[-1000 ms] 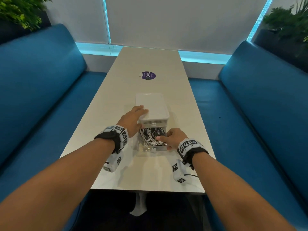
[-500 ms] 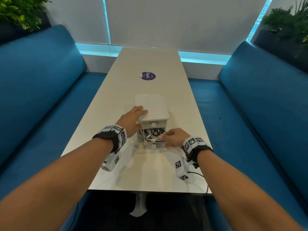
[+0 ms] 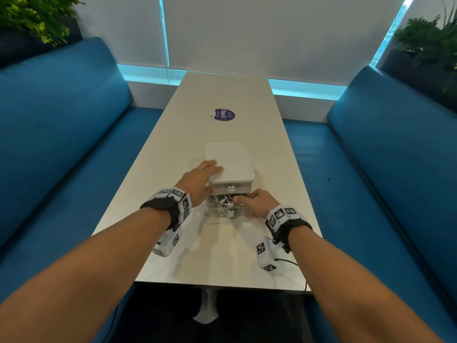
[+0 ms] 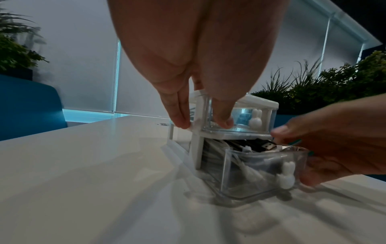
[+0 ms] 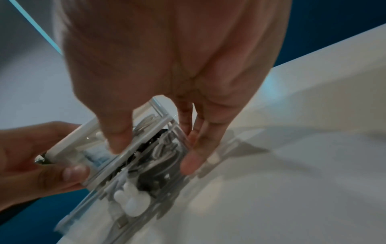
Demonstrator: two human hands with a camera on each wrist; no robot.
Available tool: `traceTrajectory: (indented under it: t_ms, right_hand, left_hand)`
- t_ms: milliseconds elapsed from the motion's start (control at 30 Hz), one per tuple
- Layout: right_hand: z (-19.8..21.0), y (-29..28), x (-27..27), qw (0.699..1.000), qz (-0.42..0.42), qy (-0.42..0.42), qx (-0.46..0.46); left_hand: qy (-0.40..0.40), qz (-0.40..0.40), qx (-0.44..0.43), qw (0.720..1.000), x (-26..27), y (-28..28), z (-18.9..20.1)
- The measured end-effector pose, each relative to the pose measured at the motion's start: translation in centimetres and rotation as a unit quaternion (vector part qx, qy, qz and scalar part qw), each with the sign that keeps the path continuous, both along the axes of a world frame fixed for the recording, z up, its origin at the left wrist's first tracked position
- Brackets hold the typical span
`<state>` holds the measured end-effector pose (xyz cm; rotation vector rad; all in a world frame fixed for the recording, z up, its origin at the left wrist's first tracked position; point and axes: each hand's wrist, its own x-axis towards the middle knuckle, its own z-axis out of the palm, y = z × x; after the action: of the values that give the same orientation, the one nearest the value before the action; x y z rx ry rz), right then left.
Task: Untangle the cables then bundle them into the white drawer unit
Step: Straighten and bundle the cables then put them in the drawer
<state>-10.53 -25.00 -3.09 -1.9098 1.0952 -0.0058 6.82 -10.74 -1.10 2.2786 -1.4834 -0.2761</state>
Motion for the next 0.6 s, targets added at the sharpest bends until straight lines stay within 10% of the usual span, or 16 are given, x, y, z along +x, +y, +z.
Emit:
traceTrajectory:
  t_ms: [600]
  right_hand:
    - [-0.7, 0.4, 0.4, 0.999, -0.031, -0.032, 0.015]
  left_hand:
    - [0.02, -0.012, -0.012, 1.0, 0.5, 0.3, -0.6]
